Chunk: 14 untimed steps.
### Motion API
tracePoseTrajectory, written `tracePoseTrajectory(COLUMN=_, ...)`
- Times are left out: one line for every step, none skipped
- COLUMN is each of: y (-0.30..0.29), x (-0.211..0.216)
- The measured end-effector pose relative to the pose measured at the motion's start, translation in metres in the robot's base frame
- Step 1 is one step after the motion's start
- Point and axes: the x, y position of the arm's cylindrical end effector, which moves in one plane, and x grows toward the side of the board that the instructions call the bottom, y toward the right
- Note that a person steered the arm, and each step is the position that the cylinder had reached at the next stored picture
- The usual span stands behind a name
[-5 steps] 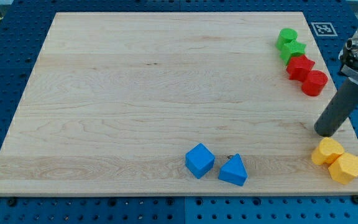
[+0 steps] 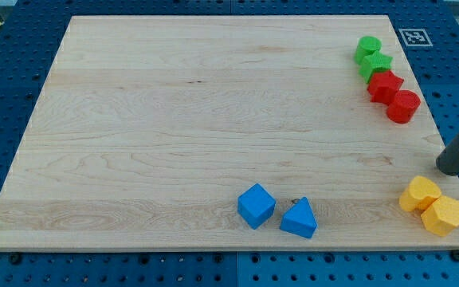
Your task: Push the red circle vertical to the blue triangle
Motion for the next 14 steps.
tracePoseTrajectory(y=0.002, x=0.005)
tracePoseTrajectory(y=0.009, x=0.007)
tracePoseTrajectory(y=0.030, x=0.007)
tracePoseTrajectory(y=0.055, x=0.007)
tracePoseTrajectory(y=0.058, x=-0.006)
tracePoseTrajectory(y=0.058, x=-0.038)
tracePoseTrajectory(y=0.058, x=-0.077)
tracePoseTrajectory(y=0.058, x=-0.081)
tracePoseTrajectory(y=0.058, x=-0.081)
tracePoseTrajectory(y=0.058, x=-0.085)
tracePoseTrajectory(y=0.052, x=-0.095)
tracePoseTrajectory(y=0.034, x=-0.093)
tracePoseTrajectory(y=0.004, x=-0.093)
tracePoseTrajectory(y=-0.032, x=-0.093)
